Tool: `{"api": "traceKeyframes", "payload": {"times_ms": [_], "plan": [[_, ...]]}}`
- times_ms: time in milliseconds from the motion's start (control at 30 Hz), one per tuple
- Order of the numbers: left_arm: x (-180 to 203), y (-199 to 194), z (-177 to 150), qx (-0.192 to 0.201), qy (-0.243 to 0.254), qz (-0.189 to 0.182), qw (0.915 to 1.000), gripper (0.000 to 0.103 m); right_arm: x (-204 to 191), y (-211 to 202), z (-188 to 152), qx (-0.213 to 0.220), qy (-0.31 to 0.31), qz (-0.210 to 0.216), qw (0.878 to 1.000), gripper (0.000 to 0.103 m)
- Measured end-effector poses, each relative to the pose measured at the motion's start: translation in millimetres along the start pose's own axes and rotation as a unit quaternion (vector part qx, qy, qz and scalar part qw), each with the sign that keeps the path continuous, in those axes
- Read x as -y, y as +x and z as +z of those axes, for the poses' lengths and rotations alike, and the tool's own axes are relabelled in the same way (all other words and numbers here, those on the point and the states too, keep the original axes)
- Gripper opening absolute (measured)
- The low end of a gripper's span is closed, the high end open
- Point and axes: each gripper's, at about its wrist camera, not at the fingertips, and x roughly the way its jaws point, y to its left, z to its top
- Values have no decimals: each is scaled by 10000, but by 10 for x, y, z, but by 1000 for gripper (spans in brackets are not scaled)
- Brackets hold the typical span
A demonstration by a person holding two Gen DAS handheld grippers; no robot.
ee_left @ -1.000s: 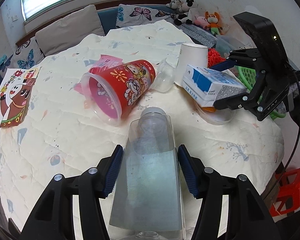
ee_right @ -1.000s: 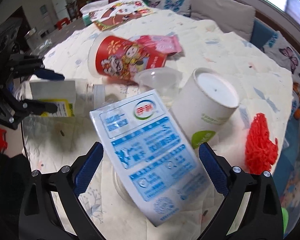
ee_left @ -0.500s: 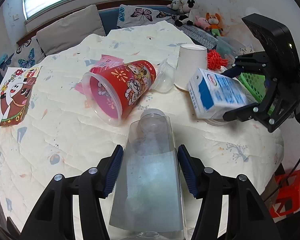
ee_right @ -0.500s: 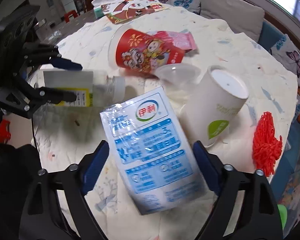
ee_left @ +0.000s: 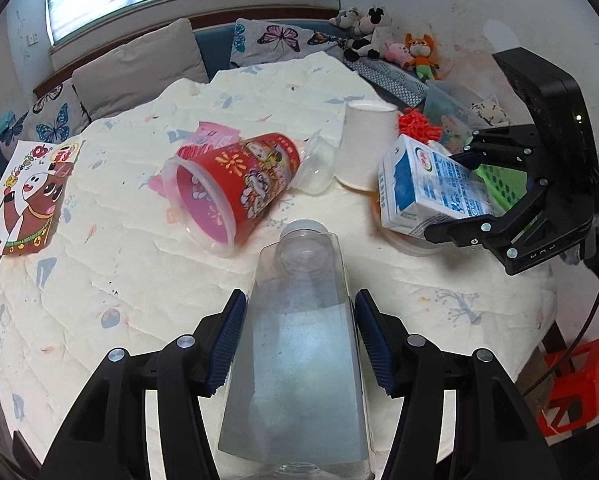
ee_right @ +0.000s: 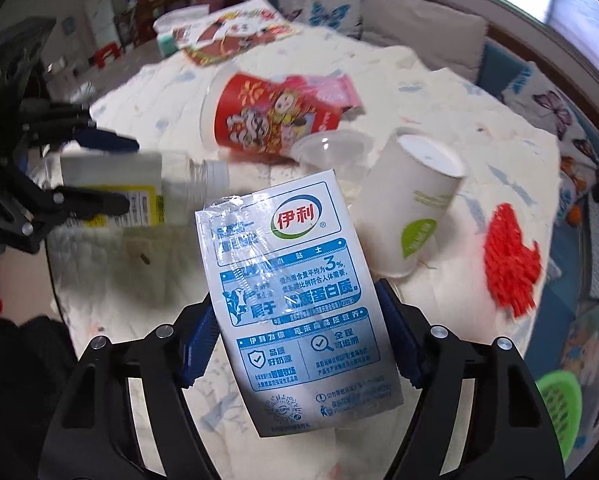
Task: Collect trash
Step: 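Carry the carton and bottle to the green basket and release both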
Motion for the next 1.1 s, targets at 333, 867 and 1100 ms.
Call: {"api": "traceKeyframes", "payload": {"times_ms": [333, 867, 1100], "plan": [[356, -286, 109, 399, 269, -258, 9985, 54, 91, -580, -428, 512, 1028, -450, 9924, 73], [1487, -241, 596, 610, 1057, -1026, 9872, 54, 868, -1355, -1653, 746, 2895, -1673, 9395, 73], [1877, -84, 862, 549, 1246, -1199, 9834, 54, 1239, -1450, -2095, 789, 3541, -2008, 9100, 73]]}}
